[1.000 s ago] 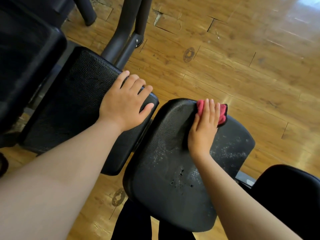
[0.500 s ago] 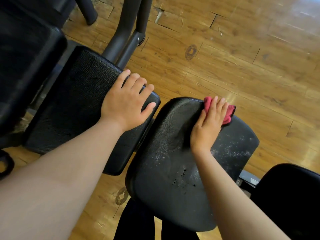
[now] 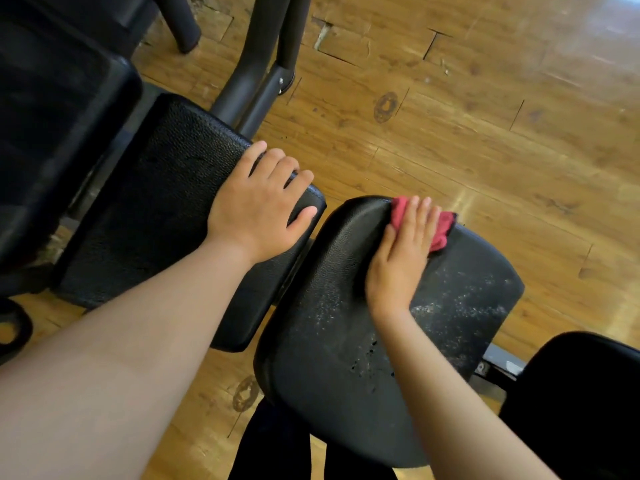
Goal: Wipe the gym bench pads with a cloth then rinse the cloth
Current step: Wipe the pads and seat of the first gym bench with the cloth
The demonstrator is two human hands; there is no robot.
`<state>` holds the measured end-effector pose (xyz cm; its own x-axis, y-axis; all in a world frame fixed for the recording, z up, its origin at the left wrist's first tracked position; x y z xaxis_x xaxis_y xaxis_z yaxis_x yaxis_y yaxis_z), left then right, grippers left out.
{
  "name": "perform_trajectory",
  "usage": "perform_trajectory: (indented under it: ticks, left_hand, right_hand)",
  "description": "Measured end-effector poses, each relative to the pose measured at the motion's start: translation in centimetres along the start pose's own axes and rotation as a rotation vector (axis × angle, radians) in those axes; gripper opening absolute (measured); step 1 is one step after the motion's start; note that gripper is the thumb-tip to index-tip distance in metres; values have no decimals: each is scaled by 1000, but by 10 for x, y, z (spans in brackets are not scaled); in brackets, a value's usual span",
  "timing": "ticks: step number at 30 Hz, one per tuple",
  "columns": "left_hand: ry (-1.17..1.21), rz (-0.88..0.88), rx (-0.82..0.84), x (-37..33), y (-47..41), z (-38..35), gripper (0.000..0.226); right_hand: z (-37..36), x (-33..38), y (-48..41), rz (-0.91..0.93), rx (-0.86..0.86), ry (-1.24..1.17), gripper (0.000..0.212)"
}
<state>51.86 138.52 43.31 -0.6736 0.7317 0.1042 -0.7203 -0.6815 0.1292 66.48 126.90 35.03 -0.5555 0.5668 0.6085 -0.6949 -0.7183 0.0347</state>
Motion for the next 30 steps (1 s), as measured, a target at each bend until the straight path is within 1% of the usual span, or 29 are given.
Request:
perform_trajectory:
  ticks: [3, 5, 6, 7, 8, 11, 12, 13, 14, 16, 19, 21, 23, 25, 27, 30]
  left_hand:
    - [0, 4, 1, -1, -1, 0, 56]
    - [-1, 4, -6, -1, -1, 1, 56]
    - [-2, 4, -9, 0, -1, 1, 55]
    - [-4, 3, -11, 0, -1, 1, 55]
    - [-3, 1, -13, 0, -1, 0, 55]
    - [-1, -2, -10, -1, -1, -1, 55]
    - [-3, -1, -13, -1, -1, 0, 55]
    - [-5, -1, -14, -1, -1, 0, 55]
    - [-7, 0, -13, -1, -1, 0, 55]
    - [-11, 1, -10, -1, -1, 1, 56]
    - [-14, 8, -5, -1, 0, 1, 55]
    - [-16, 9, 5, -1, 0, 1, 55]
    - [-21, 5, 0, -1, -1, 1, 55]
    - [-22, 5, -11, -1, -1, 1, 55]
    - [-19, 5, -16, -1, 0, 0, 54]
    - [-15, 3, -18, -1, -1, 1, 55]
  right_hand:
    - [-2, 15, 16, 199, 72, 32, 48]
    - [5, 5, 11, 350, 111, 54, 46]
    - [7, -3, 5, 387, 117, 56, 46]
    - [9, -10, -2, 380, 106, 50, 46]
    - [9, -16, -10, 332, 82, 35, 45]
    - [7, -13, -20, 77, -3, -49, 46]
    - [6, -7, -19, 18, -6, -59, 45]
    - [4, 1, -17, 4, -1, -60, 44]
    - [4, 11, -15, 39, 1, -50, 43]
    - [2, 32, -11, 191, 13, -17, 39]
    - [-5, 60, -12, 412, 110, 75, 30]
    - [-7, 69, -14, 498, 124, 133, 24]
    - [-6, 66, -17, 552, 125, 170, 25]
    - [-7, 59, -20, 596, 135, 190, 32]
    - [-5, 57, -21, 605, 128, 171, 36]
    - [-4, 58, -22, 600, 94, 156, 33]
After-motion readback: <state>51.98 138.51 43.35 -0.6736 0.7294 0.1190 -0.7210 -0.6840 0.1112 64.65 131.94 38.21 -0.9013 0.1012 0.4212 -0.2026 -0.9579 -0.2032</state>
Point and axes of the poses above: each hand's wrist, its own y-axis away from the middle knuckle, its own z-axis out of the back of the hand, x = y × z, the point moved 5 cm from there along -y, towards the middle knuckle, and after that the axes turned 10 degrees about y, right-handed, at the moved point
